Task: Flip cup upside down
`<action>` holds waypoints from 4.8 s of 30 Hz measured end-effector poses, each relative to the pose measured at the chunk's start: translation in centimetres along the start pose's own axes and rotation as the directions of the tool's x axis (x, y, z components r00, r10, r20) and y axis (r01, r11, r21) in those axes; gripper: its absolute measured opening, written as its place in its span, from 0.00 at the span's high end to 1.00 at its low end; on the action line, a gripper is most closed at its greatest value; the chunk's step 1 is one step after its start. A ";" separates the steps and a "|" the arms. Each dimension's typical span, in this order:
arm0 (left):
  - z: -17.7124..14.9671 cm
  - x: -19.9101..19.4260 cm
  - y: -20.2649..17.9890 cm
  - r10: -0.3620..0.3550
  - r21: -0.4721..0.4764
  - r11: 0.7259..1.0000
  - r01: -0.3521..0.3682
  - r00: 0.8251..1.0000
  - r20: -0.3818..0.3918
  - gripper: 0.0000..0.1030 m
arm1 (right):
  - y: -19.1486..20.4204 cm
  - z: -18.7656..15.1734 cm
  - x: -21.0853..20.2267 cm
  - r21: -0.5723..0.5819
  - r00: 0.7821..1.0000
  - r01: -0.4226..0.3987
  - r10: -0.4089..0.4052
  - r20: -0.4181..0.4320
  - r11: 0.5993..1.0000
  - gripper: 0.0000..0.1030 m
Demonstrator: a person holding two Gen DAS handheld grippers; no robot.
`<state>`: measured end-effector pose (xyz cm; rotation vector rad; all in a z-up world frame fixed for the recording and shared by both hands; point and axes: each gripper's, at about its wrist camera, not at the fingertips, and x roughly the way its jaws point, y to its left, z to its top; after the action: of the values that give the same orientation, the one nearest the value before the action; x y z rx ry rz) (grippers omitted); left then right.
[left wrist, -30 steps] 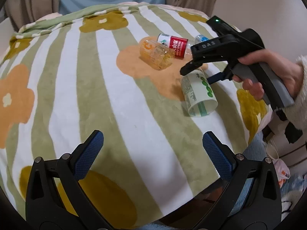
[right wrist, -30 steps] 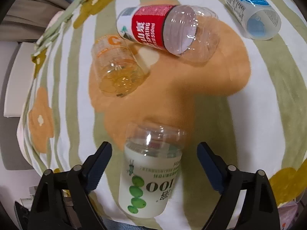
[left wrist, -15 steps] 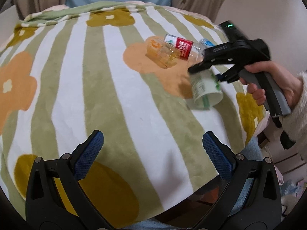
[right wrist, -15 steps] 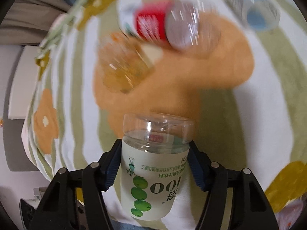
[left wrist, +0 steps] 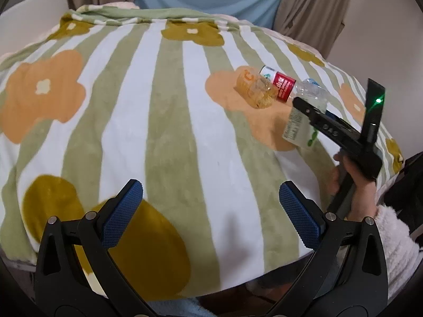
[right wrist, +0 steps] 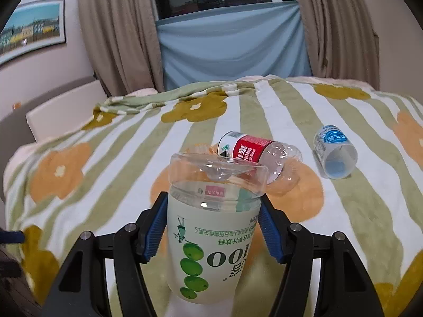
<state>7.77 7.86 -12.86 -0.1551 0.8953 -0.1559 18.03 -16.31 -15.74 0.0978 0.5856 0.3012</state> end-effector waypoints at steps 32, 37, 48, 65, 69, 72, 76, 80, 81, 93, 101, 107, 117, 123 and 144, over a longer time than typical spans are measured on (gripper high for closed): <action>0.4 0.1 -2.8 0.028 0.030 0.999 -0.028 0.999 0.023 0.00 | 0.8 -2.8 0.0 -0.168 0.991 -0.031 0.008 -0.135 0.985 0.04; 0.6 -0.7 -3.5 0.024 0.034 0.999 -0.026 0.998 0.052 0.00 | 1.2 -2.7 -0.8 -0.180 0.992 -0.014 -0.009 -0.124 0.984 0.01; 3.9 -5.5 -6.7 0.062 0.104 0.990 -0.098 0.951 0.303 0.00 | 0.3 1.2 -11.7 -0.147 0.996 0.079 -0.071 0.061 0.986 0.01; 1.0 -12.9 -10.6 0.083 0.098 0.978 -0.182 0.781 0.620 0.00 | 2.5 2.8 -23.0 -0.113 0.927 0.220 -0.171 0.335 0.969 0.01; 0.4 -13.4 -10.9 0.075 0.101 0.979 -0.177 0.773 0.630 0.00 | 2.5 2.6 -23.5 -0.105 0.922 0.219 -0.170 0.349 0.970 0.01; 0.1 -13.7 -11.0 0.074 0.098 0.980 -0.173 0.773 0.630 0.00 | 2.4 2.6 -23.7 -0.099 0.921 0.219 -0.172 0.350 0.971 0.01; -0.1 -13.7 -11.1 0.074 0.096 0.980 -0.172 0.773 0.629 0.00 | 2.2 2.6 -23.9 -0.094 0.920 0.223 -0.178 0.350 0.970 0.01; -0.1 -13.7 -11.0 0.075 0.098 0.980 -0.174 0.774 0.629 0.00 | 2.3 2.5 -24.0 -0.095 0.920 0.226 -0.180 0.348 0.969 0.01; -0.1 -13.8 -11.1 0.075 0.098 0.980 -0.174 0.775 0.628 0.00 | 2.3 2.5 -24.0 -0.096 0.920 0.226 -0.180 0.348 0.969 0.01; -0.5 -13.8 -11.1 0.071 0.094 0.982 -0.166 0.775 0.628 0.00 | 2.1 2.2 -24.0 -0.083 0.922 0.226 -0.185 0.341 0.971 0.01; -0.6 -13.6 -11.1 0.069 0.093 0.982 -0.163 0.775 0.628 0.00 | 2.0 2.3 -24.1 -0.082 0.922 0.225 -0.185 0.340 0.971 0.01; -0.6 -13.2 -11.3 0.069 0.092 0.983 -0.161 0.775 0.628 0.00 | 1.9 2.3 -24.1 -0.082 0.922 0.223 -0.183 0.340 0.971 0.01; -0.2 -13.1 -11.4 0.059 0.100 0.983 -0.154 0.779 0.624 0.00 | 1.9 2.3 -24.1 -0.078 0.922 0.226 -0.187 0.340 0.971 0.01; -0.3 -13.1 -11.4 0.061 0.100 0.982 -0.158 0.778 0.626 0.00 | 1.8 2.4 -24.1 -0.078 0.923 0.224 -0.185 0.338 0.972 0.01; -0.6 -13.4 -11.3 0.061 0.103 0.981 -0.164 0.768 0.637 0.00 | 2.2 1.8 -24.0 -0.076 0.922 0.222 -0.185 0.339 0.972 0.01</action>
<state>-1.71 -0.56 -0.80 -0.0013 0.2070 -0.0494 -0.47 -21.60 -1.14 -0.0229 0.2406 0.1096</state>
